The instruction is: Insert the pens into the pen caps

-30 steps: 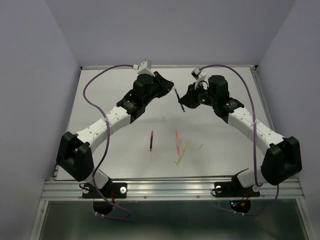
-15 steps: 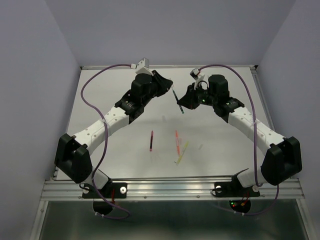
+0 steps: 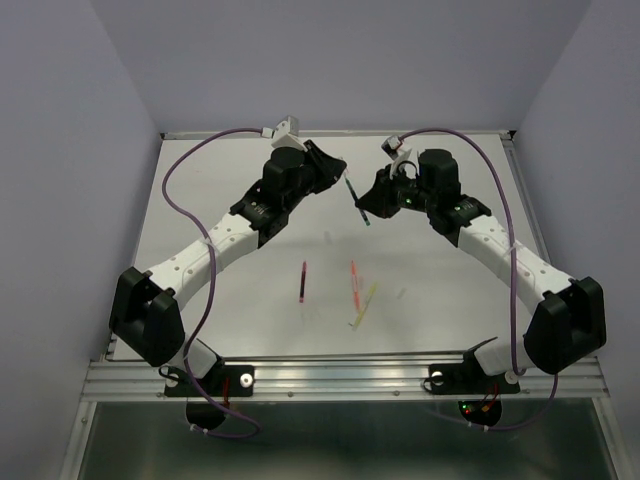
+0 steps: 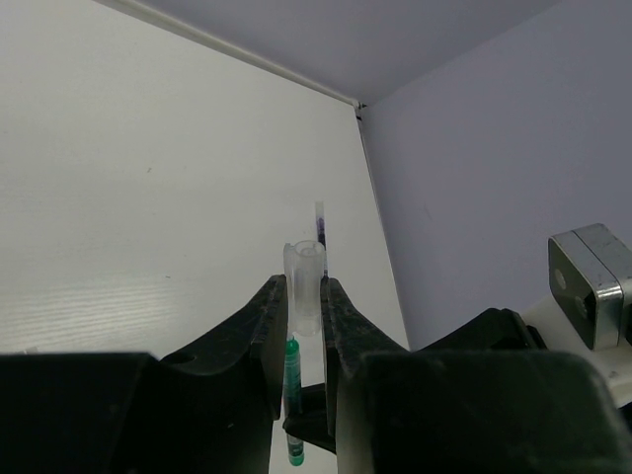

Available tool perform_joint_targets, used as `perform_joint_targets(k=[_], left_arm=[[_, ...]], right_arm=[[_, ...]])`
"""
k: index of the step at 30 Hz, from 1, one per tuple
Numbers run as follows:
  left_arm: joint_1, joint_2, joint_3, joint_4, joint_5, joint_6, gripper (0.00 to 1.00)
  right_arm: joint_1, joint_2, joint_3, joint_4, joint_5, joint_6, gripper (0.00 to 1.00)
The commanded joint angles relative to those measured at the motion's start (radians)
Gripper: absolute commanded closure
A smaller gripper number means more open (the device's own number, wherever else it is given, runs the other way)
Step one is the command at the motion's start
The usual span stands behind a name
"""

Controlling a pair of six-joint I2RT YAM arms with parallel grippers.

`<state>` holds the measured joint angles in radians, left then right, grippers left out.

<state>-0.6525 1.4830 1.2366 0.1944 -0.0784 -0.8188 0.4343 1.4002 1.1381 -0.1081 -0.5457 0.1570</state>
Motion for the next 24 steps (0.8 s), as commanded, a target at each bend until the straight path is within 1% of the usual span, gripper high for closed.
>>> perform_joint_targets(k=[1, 24], left_arm=[[-0.002, -0.015, 0.006, 0.027, -0.021, 0.013, 1.0], [0.014, -0.004, 0.037, 0.011, -0.023, 0.004, 1.0]], right_arm=[[0.007, -0.04, 0.041, 0.015, 0.018, -0.008, 0.93], [0.007, -0.049, 0.045, -0.015, 0.013, -0.042, 0.95]])
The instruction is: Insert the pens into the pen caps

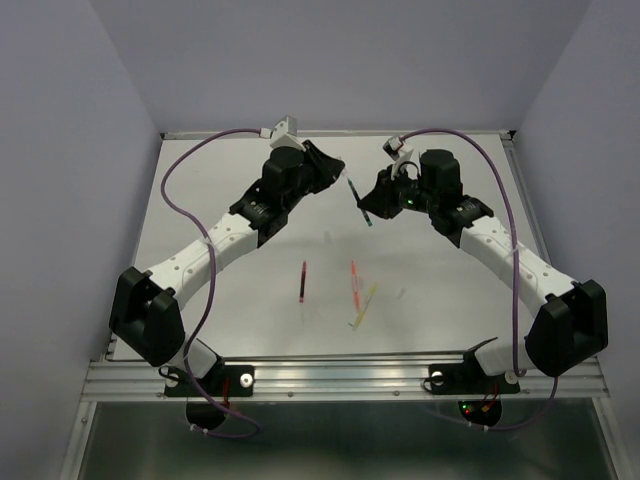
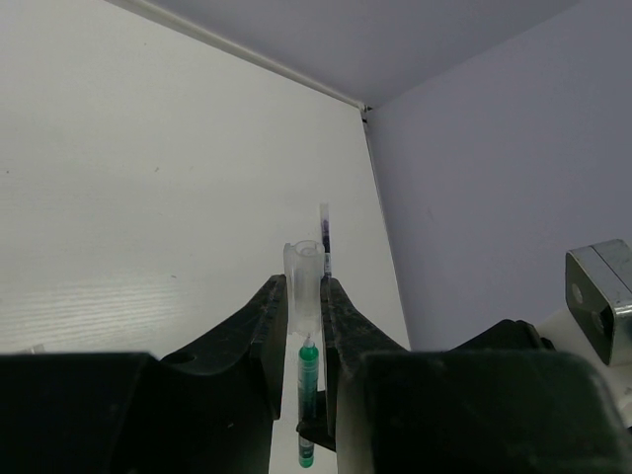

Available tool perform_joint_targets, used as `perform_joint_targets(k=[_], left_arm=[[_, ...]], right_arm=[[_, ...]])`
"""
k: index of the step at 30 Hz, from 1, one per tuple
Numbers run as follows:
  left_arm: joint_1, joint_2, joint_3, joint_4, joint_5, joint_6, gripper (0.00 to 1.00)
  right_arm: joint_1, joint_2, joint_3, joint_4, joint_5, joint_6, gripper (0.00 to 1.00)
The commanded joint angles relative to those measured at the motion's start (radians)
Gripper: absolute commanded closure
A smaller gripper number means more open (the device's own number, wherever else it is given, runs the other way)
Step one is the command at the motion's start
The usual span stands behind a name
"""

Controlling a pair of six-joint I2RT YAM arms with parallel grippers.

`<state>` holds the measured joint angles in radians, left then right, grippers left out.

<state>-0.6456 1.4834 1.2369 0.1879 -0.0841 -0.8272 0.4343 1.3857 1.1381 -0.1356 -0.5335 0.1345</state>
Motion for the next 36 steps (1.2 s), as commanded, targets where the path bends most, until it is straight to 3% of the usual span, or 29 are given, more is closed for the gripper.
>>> perform_joint_targets(k=[1, 36], left_arm=[[0.009, -0.002, 0.036, 0.018, -0.016, 0.01, 1.0], [0.014, 0.011, 0.035, 0.054, 0.046, -0.003, 1.0]], right_arm=[[0.007, -0.033, 0.046, 0.011, -0.008, -0.022, 0.95], [0.007, 0.018, 0.075, -0.002, 0.004, -0.032, 0.95]])
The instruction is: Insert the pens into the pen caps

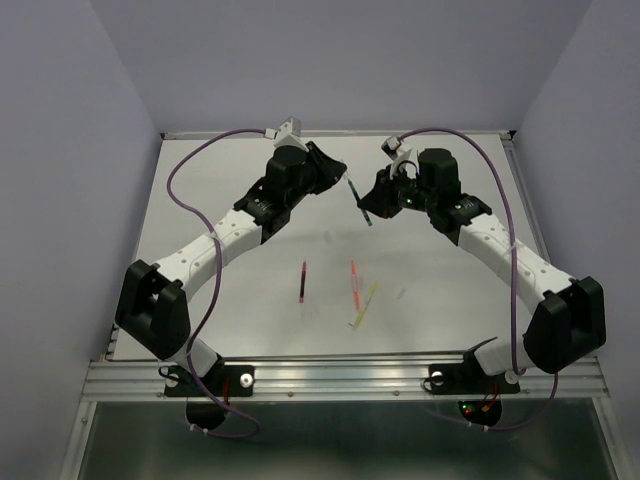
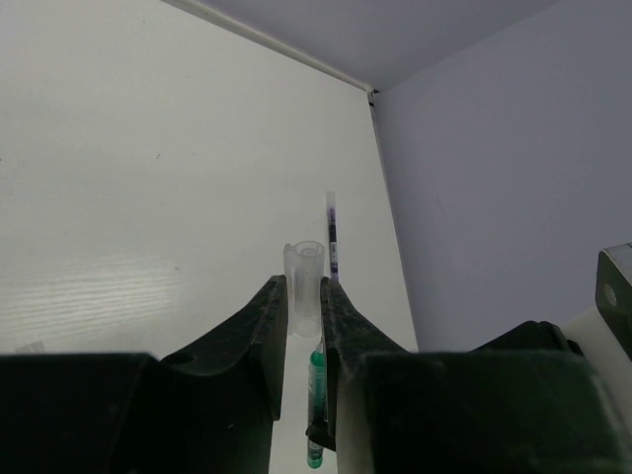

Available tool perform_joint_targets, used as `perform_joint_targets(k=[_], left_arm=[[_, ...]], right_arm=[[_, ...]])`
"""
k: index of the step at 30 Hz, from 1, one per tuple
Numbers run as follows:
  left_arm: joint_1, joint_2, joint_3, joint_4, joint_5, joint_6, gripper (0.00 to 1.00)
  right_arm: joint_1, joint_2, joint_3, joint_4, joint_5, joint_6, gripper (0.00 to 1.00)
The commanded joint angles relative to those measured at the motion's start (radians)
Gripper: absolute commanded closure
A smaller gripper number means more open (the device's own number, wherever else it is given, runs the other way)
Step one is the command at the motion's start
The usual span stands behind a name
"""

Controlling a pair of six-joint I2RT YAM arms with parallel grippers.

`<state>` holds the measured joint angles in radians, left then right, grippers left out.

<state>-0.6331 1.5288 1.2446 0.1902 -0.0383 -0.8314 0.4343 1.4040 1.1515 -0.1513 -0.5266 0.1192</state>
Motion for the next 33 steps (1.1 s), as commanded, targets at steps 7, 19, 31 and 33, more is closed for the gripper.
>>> perform_joint_targets(k=[7, 19, 31, 33], left_arm=[[0.003, -0.038, 0.023, 0.058, 0.006, -0.003, 1.0], [0.007, -0.055, 0.023, 0.055, -0.014, 0.006, 1.0], [0.009, -0.062, 0.015, 0.058, -0.002, -0.002, 1.0], [0.009, -0.065, 0.013, 0.057, -0.005, -0.006, 1.0]], right_arm=[[0.007, 0.006, 0.062, 0.013, 0.013, -0.016, 0.95], [0.007, 0.009, 0.063, -0.001, 0.02, -0.024, 0.95], [0.007, 0.018, 0.07, -0.014, 0.02, -0.033, 0.95], [0.007, 0.018, 0.07, -0.016, 0.022, -0.033, 0.95]])
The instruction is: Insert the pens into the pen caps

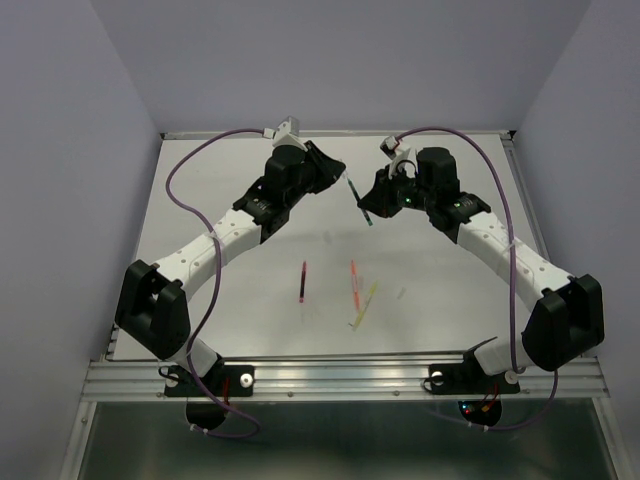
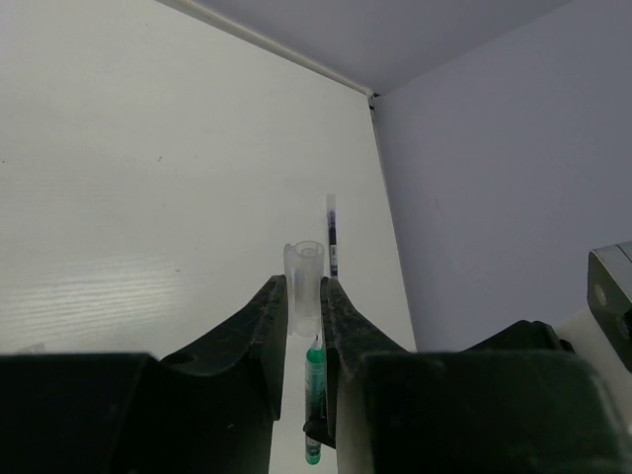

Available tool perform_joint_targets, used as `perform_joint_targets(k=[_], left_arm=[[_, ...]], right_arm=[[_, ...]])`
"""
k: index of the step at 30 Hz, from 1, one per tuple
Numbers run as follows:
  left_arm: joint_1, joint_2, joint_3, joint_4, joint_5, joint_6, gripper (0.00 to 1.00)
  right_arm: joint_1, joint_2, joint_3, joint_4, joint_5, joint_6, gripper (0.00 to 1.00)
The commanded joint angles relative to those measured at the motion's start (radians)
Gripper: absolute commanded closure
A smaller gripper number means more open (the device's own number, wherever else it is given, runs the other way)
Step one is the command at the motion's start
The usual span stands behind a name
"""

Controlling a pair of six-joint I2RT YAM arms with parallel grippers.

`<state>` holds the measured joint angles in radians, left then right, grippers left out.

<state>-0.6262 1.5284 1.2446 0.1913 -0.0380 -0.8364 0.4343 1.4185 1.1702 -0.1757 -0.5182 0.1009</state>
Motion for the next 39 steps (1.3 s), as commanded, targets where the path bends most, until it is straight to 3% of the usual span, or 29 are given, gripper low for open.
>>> perform_joint_targets(k=[1, 20, 34, 39], left_arm=[[0.002, -0.063, 0.012, 0.056, -0.005, -0.001, 1.0], [0.002, -0.048, 0.007, 0.062, 0.033, 0.008, 1.0], [0.0, -0.017, -0.005, 0.097, 0.142, 0.031, 1.0], [-0.01, -0.001, 0.003, 0.086, 0.136, 0.128, 1.0]], right_arm=[[0.007, 0.003, 0.052, 0.008, 0.012, -0.013, 0.95], [0.007, 0.025, 0.077, 0.018, 0.032, -0.009, 0.95], [0.007, 0.033, 0.074, 0.088, 0.052, -0.01, 0.95], [0.007, 0.03, 0.077, 0.09, 0.063, 0.002, 0.95]])
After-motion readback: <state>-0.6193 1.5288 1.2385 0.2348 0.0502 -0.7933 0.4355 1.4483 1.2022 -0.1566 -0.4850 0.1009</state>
